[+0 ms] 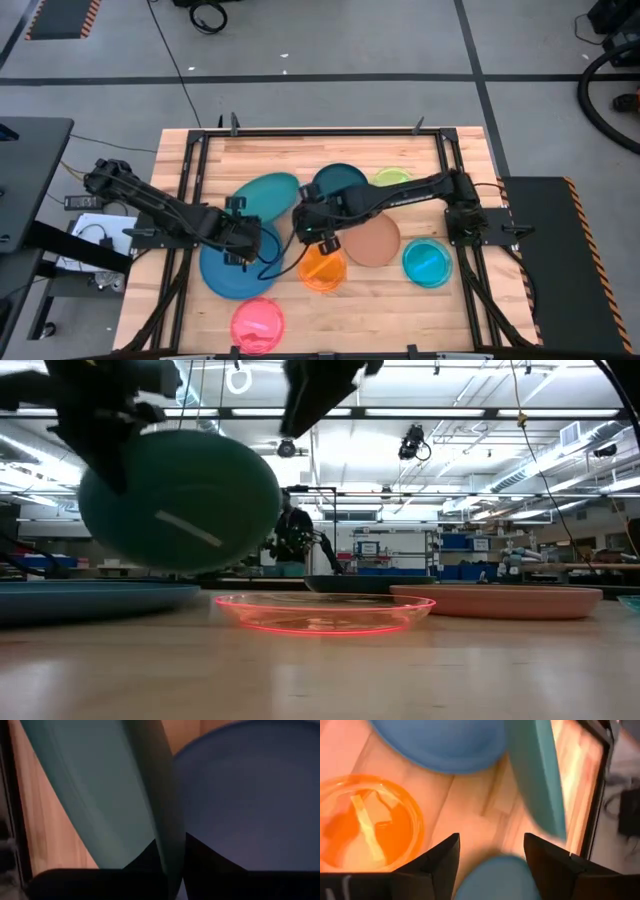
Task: Stack plastic plates
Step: Stack the green plate on top of the blue plate
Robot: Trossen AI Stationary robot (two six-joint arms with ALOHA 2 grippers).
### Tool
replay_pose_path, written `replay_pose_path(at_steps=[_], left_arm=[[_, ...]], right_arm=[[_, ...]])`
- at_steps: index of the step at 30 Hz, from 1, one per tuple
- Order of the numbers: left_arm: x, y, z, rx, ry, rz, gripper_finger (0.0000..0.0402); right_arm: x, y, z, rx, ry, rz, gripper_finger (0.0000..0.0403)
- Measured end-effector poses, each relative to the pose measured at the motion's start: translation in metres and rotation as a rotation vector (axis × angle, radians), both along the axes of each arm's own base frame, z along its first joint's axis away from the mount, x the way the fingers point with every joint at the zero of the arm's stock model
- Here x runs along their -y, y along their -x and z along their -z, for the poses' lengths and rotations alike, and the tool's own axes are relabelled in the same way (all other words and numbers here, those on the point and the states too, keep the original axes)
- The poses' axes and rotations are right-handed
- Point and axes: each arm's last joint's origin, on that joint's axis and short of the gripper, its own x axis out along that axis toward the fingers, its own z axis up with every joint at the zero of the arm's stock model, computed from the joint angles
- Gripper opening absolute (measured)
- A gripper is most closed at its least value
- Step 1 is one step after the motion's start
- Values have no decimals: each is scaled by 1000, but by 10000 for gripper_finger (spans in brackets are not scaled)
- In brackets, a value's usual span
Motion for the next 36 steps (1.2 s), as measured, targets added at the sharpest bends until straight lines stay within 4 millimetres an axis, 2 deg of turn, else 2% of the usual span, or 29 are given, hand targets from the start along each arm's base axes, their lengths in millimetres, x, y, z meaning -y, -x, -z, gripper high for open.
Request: replay_pose_path(at_steps=[2, 5, 11, 14, 18, 22, 26, 30, 36], left_arm=[[4, 2, -11, 12, 19, -41, 42], [13, 5, -23, 25, 82, -78, 42], [40, 18, -22, 29, 156, -104, 43], [56, 22, -15, -5, 171, -115, 42], [76, 21, -10, -107, 147, -147, 39], [96, 15, -3, -203, 94, -169, 38], [116, 7, 15, -269, 68, -156, 38], [128, 2, 35, -323, 8, -139, 39], [135, -6, 58, -381, -4, -158, 59]], right_arm=[[2, 7, -5, 11, -28, 50, 228], [1, 14, -1, 12, -55, 105, 225], [-20, 33, 15, 99, -97, 194, 224], [-30, 43, 28, 128, -56, 227, 223], [-37, 55, 36, 143, -56, 265, 223], [-41, 60, 45, 140, -84, 321, 223], [-47, 63, 51, 136, -96, 328, 223], [-52, 64, 54, 144, -104, 317, 222], [-55, 65, 54, 155, -116, 316, 218]])
